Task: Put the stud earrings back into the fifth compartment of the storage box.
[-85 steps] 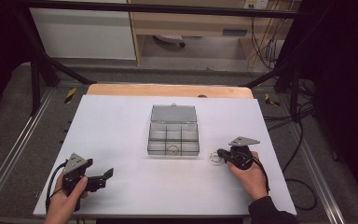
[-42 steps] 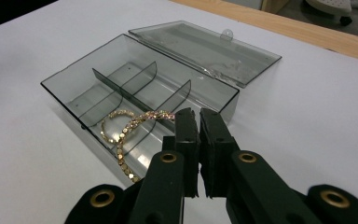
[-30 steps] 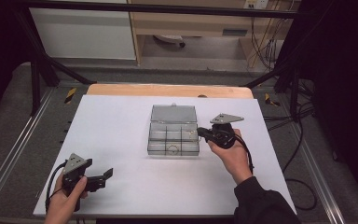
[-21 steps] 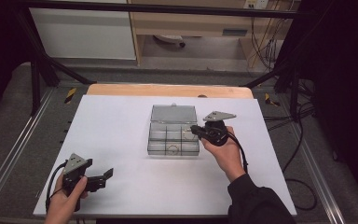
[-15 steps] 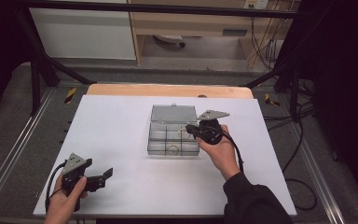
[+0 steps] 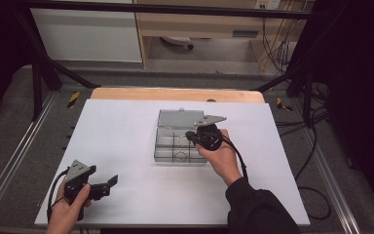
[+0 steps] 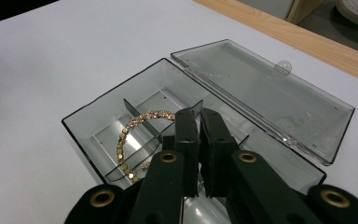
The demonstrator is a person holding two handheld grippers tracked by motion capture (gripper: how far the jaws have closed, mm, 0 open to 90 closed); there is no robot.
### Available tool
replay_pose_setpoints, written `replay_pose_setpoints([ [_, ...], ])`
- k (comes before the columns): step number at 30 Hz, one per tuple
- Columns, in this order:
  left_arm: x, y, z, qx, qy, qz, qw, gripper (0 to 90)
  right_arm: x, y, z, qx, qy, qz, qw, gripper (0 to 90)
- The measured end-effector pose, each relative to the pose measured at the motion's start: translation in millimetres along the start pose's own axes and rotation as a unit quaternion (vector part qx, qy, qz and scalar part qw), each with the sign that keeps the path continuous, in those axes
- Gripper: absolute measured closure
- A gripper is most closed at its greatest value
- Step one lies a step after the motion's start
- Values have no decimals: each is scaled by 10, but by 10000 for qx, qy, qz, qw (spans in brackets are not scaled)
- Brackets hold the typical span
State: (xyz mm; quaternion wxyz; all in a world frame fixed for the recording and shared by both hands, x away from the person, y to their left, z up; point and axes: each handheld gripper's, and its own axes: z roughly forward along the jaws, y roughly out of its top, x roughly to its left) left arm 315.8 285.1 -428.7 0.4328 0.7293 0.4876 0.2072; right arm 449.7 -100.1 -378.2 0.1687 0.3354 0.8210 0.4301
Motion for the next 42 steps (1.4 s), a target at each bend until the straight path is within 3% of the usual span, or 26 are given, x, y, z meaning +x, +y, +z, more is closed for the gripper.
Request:
replay_pose_setpoints([
  [35,-4,4,3,5,7,14,10000,76,120,-20,172,361,160,-240,9989,868],
  [42,-9,3,5,16,-1,25,10000,76,161,-100,224,489,190,-260,9983,868],
])
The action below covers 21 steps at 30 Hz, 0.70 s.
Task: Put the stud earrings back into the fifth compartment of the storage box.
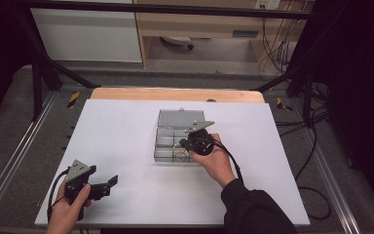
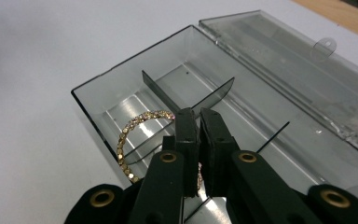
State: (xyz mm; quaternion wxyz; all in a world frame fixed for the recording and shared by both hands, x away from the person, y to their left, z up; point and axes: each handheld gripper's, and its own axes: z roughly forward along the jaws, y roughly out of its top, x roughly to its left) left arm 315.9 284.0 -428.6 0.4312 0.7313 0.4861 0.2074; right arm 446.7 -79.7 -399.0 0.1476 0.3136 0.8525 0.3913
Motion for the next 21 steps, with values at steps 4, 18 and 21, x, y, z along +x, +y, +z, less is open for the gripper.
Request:
replay_pose_setpoints([
  [4,1,0,-1,0,1,-1,10000,76,-3,-28,39,43,-26,25,10000,866],
  [18,5,7,-13,-95,-16,2,10000,77,-18,-73,-252,-532,-359,540,9965,337],
  [21,1,10,-28,-140,-40,17,9999,77,-31,-142,-399,-759,-511,702,9933,231],
])
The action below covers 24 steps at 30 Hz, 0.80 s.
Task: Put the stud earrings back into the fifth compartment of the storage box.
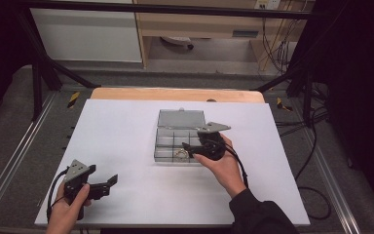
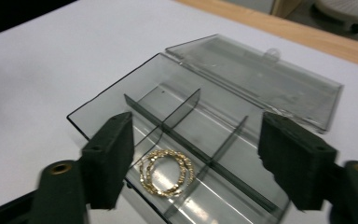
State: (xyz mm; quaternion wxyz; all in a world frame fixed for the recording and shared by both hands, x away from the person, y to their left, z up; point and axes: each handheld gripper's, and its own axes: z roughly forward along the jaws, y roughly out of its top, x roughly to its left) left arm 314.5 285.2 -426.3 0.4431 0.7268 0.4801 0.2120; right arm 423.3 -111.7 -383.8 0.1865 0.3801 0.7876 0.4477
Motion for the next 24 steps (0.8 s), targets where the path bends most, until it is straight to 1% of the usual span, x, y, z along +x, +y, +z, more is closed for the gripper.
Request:
replay_pose_setpoints([
  [3,-3,6,-10,-74,-6,-19,10000,76,-66,-49,-165,-235,-71,201,9995,158],
  [4,-3,7,-14,-98,-11,-26,9999,76,-95,-69,-217,-275,-113,242,9993,134],
  [7,-9,10,-32,-200,-70,-60,9998,77,-190,-150,-367,-436,-233,398,9980,88],
  [10,-16,14,-46,-256,-74,-56,9996,77,-293,-261,-505,-564,-375,484,9965,54],
  [13,-17,15,-57,-285,-79,-87,9995,77,-394,-384,-652,-656,-427,534,9955,41],
  [19,-3,18,-75,-358,-88,-150,9992,77,-563,-636,-944,-840,-548,723,9923,37],
  [21,5,19,-78,-378,-73,-168,9991,77,-616,-740,-1021,-840,-588,837,9912,48],
  [24,10,19,-81,-392,-58,-189,9990,77,-684,-873,-1106,-803,-757,996,9889,63],
])
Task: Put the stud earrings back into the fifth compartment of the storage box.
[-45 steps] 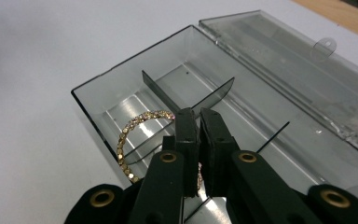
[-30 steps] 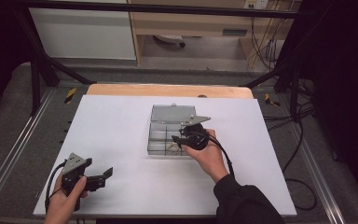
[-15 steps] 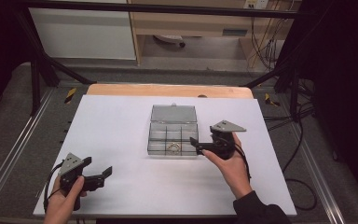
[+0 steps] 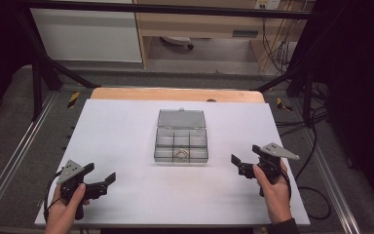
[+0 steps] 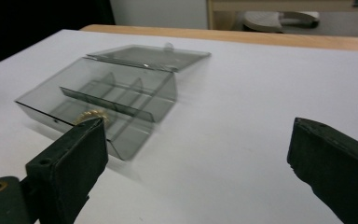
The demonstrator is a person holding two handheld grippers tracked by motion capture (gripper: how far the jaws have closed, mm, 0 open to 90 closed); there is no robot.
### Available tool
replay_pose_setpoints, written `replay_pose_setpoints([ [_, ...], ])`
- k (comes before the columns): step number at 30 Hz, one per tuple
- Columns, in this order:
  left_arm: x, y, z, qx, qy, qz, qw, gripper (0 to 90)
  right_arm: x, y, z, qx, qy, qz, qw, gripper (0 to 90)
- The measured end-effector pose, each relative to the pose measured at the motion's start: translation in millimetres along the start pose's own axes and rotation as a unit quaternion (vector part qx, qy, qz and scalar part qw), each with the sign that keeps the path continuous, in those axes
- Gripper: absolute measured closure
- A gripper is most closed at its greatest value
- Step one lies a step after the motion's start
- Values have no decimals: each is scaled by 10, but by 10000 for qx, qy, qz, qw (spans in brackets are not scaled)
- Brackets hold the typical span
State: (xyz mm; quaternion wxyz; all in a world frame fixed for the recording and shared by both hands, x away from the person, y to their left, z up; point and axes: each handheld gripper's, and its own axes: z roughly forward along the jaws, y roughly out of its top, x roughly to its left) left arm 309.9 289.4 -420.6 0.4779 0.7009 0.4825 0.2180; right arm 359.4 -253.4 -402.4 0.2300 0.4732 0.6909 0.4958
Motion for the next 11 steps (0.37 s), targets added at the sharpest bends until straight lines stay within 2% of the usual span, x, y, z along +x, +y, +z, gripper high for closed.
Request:
replay_pose_setpoints([
  [2,0,1,0,-6,-2,-14,10000,77,-70,-62,-49,-68,-65,130,9999,65],
  [4,0,1,2,-2,-1,-4,10000,77,-109,-101,-67,-82,-65,157,9998,59],
  [8,-1,0,2,-4,11,-7,10000,78,-137,-147,-44,-46,-162,75,9998,56],
  [11,-2,0,9,24,14,0,10000,78,-140,-179,39,102,-241,-29,9997,48],
])
